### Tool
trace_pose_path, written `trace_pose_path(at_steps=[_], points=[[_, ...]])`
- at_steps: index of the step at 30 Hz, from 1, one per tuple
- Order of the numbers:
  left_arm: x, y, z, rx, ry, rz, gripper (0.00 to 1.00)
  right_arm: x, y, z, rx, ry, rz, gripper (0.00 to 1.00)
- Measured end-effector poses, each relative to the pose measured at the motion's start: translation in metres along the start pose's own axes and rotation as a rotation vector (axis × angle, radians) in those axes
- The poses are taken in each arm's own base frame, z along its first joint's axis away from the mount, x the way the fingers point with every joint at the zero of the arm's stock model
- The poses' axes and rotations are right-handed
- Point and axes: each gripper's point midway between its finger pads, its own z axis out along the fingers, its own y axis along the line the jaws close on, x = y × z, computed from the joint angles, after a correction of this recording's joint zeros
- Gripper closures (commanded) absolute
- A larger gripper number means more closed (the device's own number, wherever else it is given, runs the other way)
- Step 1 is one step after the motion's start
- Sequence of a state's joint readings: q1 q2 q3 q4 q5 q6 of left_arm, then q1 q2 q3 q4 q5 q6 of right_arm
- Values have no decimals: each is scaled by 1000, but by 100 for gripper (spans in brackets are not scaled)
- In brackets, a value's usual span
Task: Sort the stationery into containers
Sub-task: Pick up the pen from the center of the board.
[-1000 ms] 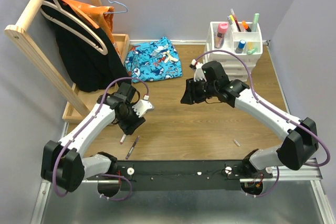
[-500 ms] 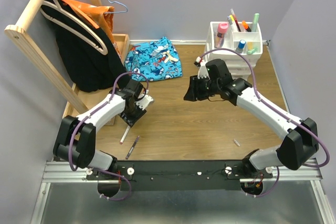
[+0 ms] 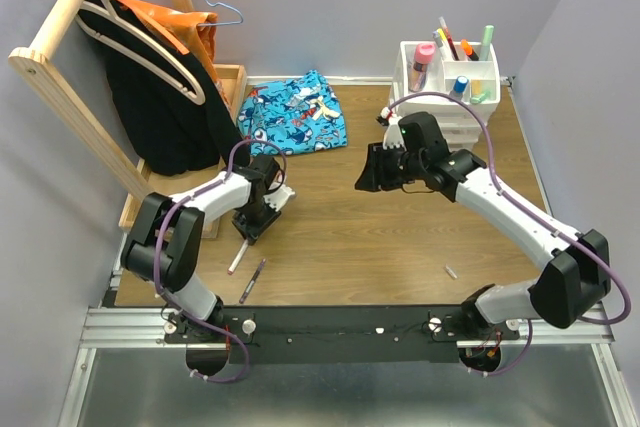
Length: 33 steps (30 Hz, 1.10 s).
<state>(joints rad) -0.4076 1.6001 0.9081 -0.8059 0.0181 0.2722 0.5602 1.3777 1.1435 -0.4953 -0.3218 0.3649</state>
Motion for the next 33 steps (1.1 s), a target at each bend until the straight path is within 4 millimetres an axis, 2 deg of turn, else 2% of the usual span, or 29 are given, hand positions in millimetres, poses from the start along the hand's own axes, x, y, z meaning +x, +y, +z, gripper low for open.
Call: trace_pose_path(at_steps=[4,7,9,10,12,13,14,15,16,17,18,20,22,24,25,27,28,32,33], points=[[-1,-1,0,8,19,-7,100,-4,-4,-4,10,-15,3,55],[-5,-6,-4,54,34,-6,100,-8,-13,-10,34,-24,2,55],[-27,-14,-23,110,-12,22,100,-13,-19,-14,55,-37,-9,55],[-40,-19,-38,145,-43,44,100,-16,-22,-17,69,-47,-19,55],[-75,-27,-75,194,-148,113,100,-24,-29,-25,99,-78,-42,56],[-105,-35,-113,227,-248,175,100,-28,-32,-30,115,-97,-52,58],[-127,-41,-142,244,-331,226,100,-34,-36,-40,138,-129,-65,58],[-155,-50,-184,262,-454,298,100,-40,-39,-48,158,-160,-73,59],[-171,-54,-210,265,-525,335,100,-44,-41,-54,169,-182,-78,60],[-208,-64,-268,275,-706,414,100,-51,-45,-64,194,-223,-77,60],[-228,-71,-303,269,-824,466,100,-57,-50,-74,215,-258,-72,61],[-250,-83,-358,275,-991,542,100,-70,-65,-99,277,-344,-38,62],[-261,-96,-395,316,-1137,589,100,-84,-86,-125,349,-435,18,62],[-262,-107,-407,384,-1203,571,100,-93,-108,-149,430,-511,77,62],[-270,-110,-411,399,-1260,575,100,-97,-116,-158,464,-541,96,63],[-282,-116,-408,431,-1349,569,100,-104,-129,-171,521,-592,122,64],[-295,-118,-408,442,-1388,565,100,-109,-134,-177,547,-619,127,65],[-374,-126,-428,450,-1605,617,100,-133,-149,-201,643,-714,148,66],[-387,-130,-431,447,-1641,633,100,-140,-151,-207,657,-739,153,66]])
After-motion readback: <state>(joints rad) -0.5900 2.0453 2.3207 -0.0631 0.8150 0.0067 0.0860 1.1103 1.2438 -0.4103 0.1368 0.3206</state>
